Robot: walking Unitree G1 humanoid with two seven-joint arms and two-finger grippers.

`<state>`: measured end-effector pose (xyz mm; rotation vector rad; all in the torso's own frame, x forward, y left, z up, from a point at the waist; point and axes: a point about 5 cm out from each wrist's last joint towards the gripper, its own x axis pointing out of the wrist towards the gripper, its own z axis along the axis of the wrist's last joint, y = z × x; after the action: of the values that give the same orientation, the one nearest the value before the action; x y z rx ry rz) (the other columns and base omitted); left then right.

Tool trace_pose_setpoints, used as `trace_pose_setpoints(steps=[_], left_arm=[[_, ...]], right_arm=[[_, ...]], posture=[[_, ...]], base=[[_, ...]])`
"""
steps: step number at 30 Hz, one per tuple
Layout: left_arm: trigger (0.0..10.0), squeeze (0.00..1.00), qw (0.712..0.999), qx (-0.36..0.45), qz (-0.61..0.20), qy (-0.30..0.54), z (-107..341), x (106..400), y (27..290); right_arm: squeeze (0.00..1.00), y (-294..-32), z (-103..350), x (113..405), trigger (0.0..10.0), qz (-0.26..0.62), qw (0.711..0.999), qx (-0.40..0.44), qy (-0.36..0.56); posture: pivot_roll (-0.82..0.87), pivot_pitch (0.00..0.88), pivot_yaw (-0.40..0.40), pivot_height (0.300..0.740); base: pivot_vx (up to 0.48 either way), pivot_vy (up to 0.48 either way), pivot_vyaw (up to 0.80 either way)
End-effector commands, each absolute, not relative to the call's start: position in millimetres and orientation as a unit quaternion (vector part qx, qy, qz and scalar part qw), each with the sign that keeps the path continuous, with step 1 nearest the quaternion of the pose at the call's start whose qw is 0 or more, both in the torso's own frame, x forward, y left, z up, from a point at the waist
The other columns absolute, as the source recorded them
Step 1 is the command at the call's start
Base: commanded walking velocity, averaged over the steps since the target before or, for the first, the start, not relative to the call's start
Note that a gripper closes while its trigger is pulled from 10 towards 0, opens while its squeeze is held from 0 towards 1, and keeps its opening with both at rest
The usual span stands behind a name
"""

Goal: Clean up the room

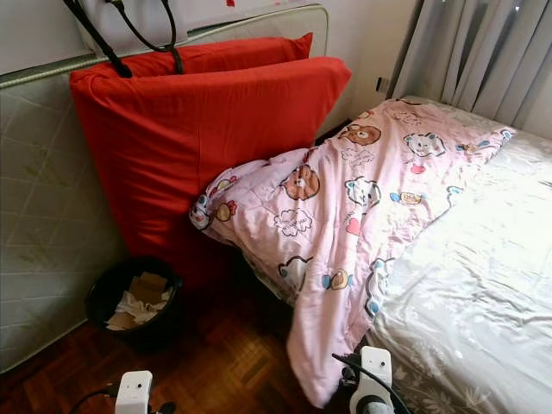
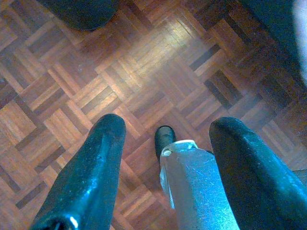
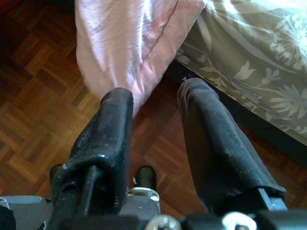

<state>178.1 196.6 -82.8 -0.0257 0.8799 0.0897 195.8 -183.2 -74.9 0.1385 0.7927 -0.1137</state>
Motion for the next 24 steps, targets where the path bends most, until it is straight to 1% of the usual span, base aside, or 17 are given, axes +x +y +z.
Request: trace_pose_setpoints(steps=[1,8,13,15,17,24], left_arm=[[10.0,0.0,0.901,-0.006,0.038,0.432,-83.6,177.1,196.6],[10.0,0.0,0.902,-0.02,0.051,0.429,-82.6,178.9,198.2],[10.0,0.0,0.902,-0.022,0.05,0.428,-82.4,179.5,197.7],[10.0,0.0,0.902,-0.022,0.049,0.427,-82.1,180.2,197.3],[10.0,0.0,0.903,-0.023,0.05,0.427,-81.9,180.6,197.4],[10.0,0.0,0.903,-0.024,0.049,0.427,-81.6,181.1,197.7]], right_arm=[[0.0,-182.2,-79.3,188.3,10.0,-0.058,0.912,0.073,0.4],[0.0,-196.4,-87.7,168.0,10.0,-0.089,0.895,0.085,0.428],[0.0,-204.5,-88.9,162.8,10.0,-0.095,0.891,0.075,0.438],[0.0,-208.5,-89.0,161.4,10.0,-0.113,0.888,0.081,0.438],[0.0,-207.8,-87.4,165.5,10.0,-0.123,0.889,0.085,0.432],[0.0,-205.2,-87.7,166.1,10.0,-0.116,0.889,0.079,0.436]], posture=[[-0.03,0.0,-0.028,0.722],[-0.02,0.0,-0.029,0.722],[-0.02,0.0,-0.028,0.722],[-0.02,0.0,-0.027,0.722],[-0.03,0.0,-0.026,0.722],[-0.02,0.0,-0.025,0.722]], base=[[0.0,0.0,0.0],[0.0,0.0,0.0],[0.0,0.0,0.0],[0.0,0.0,0.0],[0.0,0.0,0.8],[0.0,0.0,0.8]])
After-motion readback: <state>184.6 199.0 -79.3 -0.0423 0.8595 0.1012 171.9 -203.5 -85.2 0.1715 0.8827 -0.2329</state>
